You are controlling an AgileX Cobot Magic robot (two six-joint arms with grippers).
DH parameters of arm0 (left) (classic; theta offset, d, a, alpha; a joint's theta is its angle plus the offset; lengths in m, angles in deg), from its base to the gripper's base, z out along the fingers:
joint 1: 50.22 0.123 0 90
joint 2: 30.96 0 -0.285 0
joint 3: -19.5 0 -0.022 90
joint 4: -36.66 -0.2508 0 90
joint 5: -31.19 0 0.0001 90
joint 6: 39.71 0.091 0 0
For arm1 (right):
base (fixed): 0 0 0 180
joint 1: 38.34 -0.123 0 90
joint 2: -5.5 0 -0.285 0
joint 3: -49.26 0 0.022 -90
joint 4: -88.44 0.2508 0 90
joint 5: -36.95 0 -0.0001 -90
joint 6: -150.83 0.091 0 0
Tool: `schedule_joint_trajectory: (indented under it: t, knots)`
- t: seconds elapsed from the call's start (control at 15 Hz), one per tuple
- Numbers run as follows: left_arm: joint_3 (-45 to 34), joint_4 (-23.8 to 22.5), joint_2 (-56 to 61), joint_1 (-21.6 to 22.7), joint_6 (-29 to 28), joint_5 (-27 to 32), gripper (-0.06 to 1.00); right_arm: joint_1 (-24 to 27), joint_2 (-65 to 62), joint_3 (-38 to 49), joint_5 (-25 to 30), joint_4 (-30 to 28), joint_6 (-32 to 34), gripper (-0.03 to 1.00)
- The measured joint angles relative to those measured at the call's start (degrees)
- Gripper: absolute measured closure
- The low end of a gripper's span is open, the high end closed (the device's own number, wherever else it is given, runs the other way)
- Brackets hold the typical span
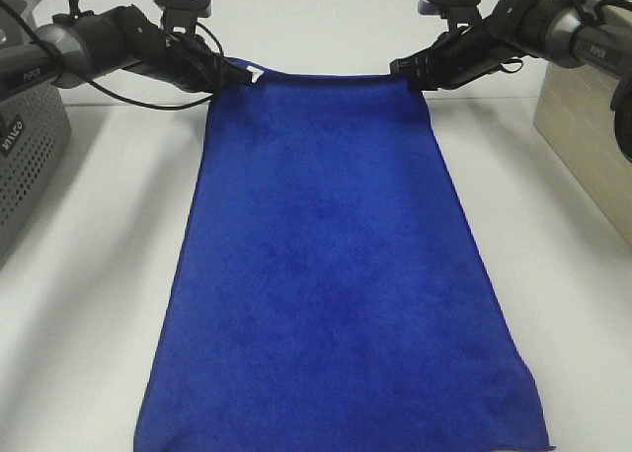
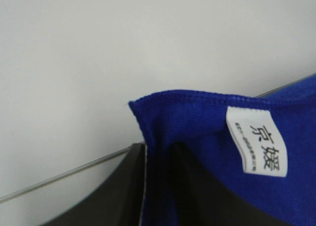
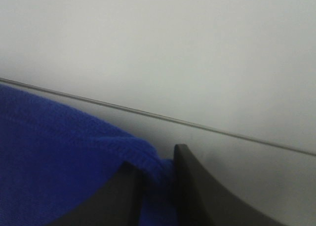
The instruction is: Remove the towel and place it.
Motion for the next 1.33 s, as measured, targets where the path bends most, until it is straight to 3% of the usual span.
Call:
schedule_joint_trajectory:
  t: [0.07,0.2,0.27,0.67,0.87,1.07,1.33]
  knots:
    - [0.0,0.0,-0.2,0.0,-0.4,0.0,0.66,0.0,0.1,0.0,0.6,0.7,0.0,0.61]
    - [0.0,-0.1,-0.3,0.0,-2.6,0.4,0.37,0.0,0.1,0.0,1.7,1.1,0.0,0.4]
    - [0.0,-0.1,-0.3,0.0,-3.0,1.3,0.33,0.0,0.1,0.0,3.6,1.1,0.0,0.38]
    - [0.0,-0.7,3.9,0.0,-3.6,12.9,0.31,0.0,-2.1,0.0,18.6,-2.3,0.0,0.36]
    - [0.0,-4.1,8.3,0.0,-8.4,24.2,0.31,0.1,-7.4,0.0,27.3,-2.6,0.5,0.36]
    - [0.0,-9.5,12.8,0.0,-15.4,37.5,0.24,0.1,-13.0,0.0,36.3,-2.8,6.4,0.35]
    - [0.0,-11.7,20.8,0.0,-18.5,47.3,0.18,0.1,-22.1,-0.1,38.8,-3.4,10.5,0.17]
